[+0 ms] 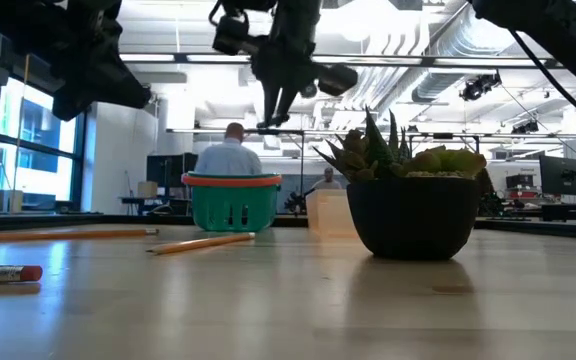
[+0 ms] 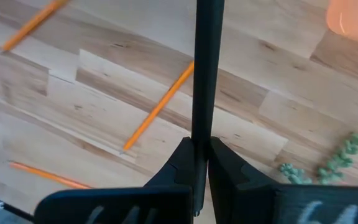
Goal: Sort pens & pencils
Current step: Put the black ballpoint pen into the orange bin
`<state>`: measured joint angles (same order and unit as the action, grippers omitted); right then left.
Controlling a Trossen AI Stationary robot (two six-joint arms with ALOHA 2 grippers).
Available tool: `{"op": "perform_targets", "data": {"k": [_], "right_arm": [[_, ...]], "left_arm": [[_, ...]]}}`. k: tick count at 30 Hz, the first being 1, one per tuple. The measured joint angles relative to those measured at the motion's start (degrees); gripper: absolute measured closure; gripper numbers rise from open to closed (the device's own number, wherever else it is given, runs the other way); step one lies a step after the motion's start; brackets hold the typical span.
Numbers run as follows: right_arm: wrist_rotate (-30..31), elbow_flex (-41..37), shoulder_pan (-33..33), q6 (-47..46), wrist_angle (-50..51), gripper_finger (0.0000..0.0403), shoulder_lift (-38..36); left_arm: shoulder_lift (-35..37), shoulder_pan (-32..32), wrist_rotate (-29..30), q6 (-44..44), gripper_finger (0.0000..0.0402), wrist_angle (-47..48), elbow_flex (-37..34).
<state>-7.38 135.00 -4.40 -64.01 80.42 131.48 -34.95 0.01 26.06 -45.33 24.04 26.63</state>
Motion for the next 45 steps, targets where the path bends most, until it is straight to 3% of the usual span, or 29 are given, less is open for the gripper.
{"op": "perform_targets", "data": {"k": [20,33,45], "right_arm": [[8.7,0.0,0.8,4.0,3.9,0.0403,-10.8],[14.8,0.0,2.6,6.9,9.6,0.0403,-14.2],[16.1,0.0,1.2,9.8,9.6,0.0403,-15.0]], "left_arm": [[0.0,0.0,0.0,-1.6,0.0344,-2.0,0.0],[0.0,0.0,-1.0,-1.5,0.0344,-4.4,0.0],[0.0,0.0,-1.4,-1.6,0.0344,-4.7,0.0]]}}
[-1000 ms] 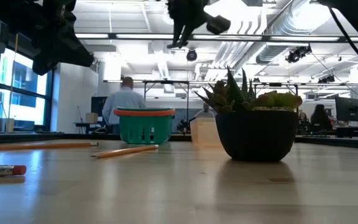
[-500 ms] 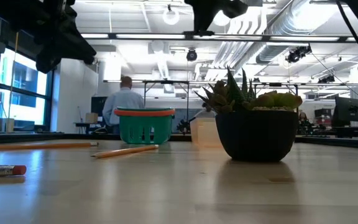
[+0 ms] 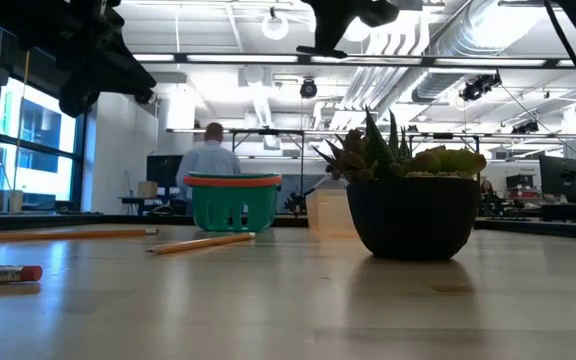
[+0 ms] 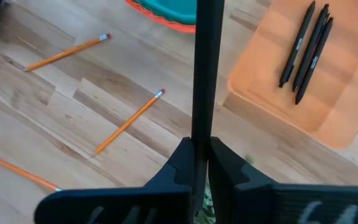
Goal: Sort pens & pencils
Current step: Put the black ballpoint pen into the orange bin
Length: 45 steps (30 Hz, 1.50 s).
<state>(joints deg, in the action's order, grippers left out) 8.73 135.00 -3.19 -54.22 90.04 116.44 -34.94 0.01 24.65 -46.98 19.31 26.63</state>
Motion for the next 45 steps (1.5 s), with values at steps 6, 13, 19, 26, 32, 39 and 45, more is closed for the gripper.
{"op": "perform_targets", "data": {"k": [6,13,19,26,32,39,45], "right_arm": [[0.6,0.0,-0.2,3.4,0.0,0.0403,0.0],[2.2,0.0,-0.1,6.5,0.0,0.0403,0.0],[4.5,0.0,-1.0,8.2,0.0,0.0403,0.0],[4.9,0.0,-2.1,10.5,0.0,0.0403,0.0],[5.7,0.0,-2.0,14.1,0.0,0.0403,0.0],[6.6,0.0,-2.0,17.0,0.0,0.0403,0.0],[7.6,-0.2,-2.9,16.1,-0.1,0.0403,0.0]], "left_arm": [[0.0,0.0,-0.2,0.0,0.0344,0.0,0.0],[0.0,0.0,-0.2,0.0,0.0344,0.0,0.0],[0.0,0.0,-0.2,0.0,0.0344,0.0,0.0],[0.0,0.0,-0.2,0.0,0.0344,0.1,0.0],[0.0,0.0,-0.2,0.0,0.0344,0.1,0.0],[0.0,0.0,-0.2,0.1,0.0344,0.1,0.0],[0.0,0.0,-0.2,-0.2,0.0344,0.1,0.0]]}}
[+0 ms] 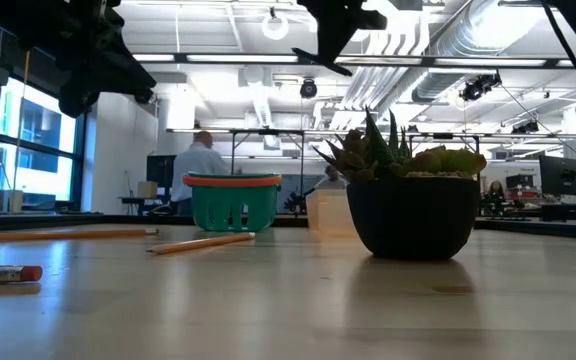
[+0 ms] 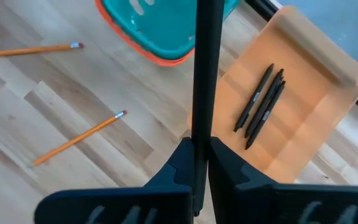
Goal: Sort pens & pencils
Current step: Put the black ballpoint pen into the orange bin
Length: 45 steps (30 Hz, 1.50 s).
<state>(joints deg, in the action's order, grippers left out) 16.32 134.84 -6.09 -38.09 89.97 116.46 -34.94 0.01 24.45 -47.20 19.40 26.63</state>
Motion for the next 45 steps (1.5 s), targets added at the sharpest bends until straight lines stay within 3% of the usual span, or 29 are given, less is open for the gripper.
{"op": "perform_targets", "data": {"k": [7,18,30,45], "right_arm": [[-0.4,-5.1,-2.1,-4.6,-0.1,0.0403,-1.3],[-2.7,-25.6,-4.0,-13.6,-0.3,0.0403,-14.5],[-10.4,-48.2,-7.1,-20.0,-18.7,0.0403,-30.1],[-19.8,-56.9,-17.9,-14.8,-31.4,0.0403,-30.7]], "left_arm": [[0.0,0.0,0.0,-0.7,0.0344,0.0,0.0],[0.0,0.0,0.4,-0.2,0.0344,-2.6,0.0],[-0.1,0.0,2.2,1.1,0.0344,-7.1,0.0],[-0.1,0.0,2.2,0.4,0.0344,-8.1,0.0]]}}
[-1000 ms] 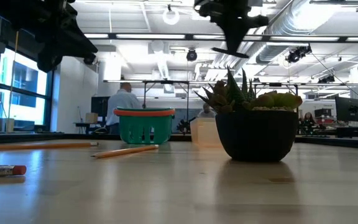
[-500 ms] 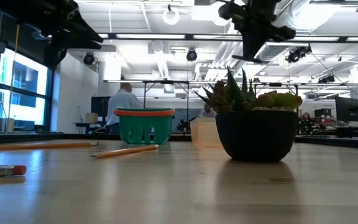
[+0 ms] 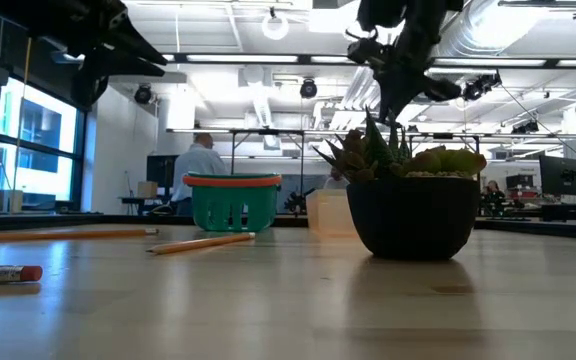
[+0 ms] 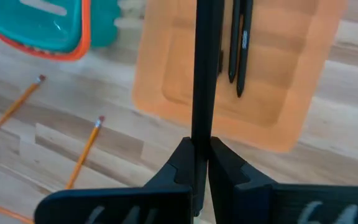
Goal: Sort pens & pencils
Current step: Put the black ballpoint pen into the orange bin
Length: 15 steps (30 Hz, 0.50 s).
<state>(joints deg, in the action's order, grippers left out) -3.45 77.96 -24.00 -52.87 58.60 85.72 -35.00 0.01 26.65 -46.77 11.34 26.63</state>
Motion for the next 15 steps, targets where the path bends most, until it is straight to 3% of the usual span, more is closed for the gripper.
{"op": "perform_targets", "data": {"k": [15], "right_arm": [[-7.3,-0.9,-9.6,7.9,-6.1,0.0403,7.9]], "left_arm": [[0.0,0.0,2.3,0.0,0.0344,-1.3,0.0]]}}
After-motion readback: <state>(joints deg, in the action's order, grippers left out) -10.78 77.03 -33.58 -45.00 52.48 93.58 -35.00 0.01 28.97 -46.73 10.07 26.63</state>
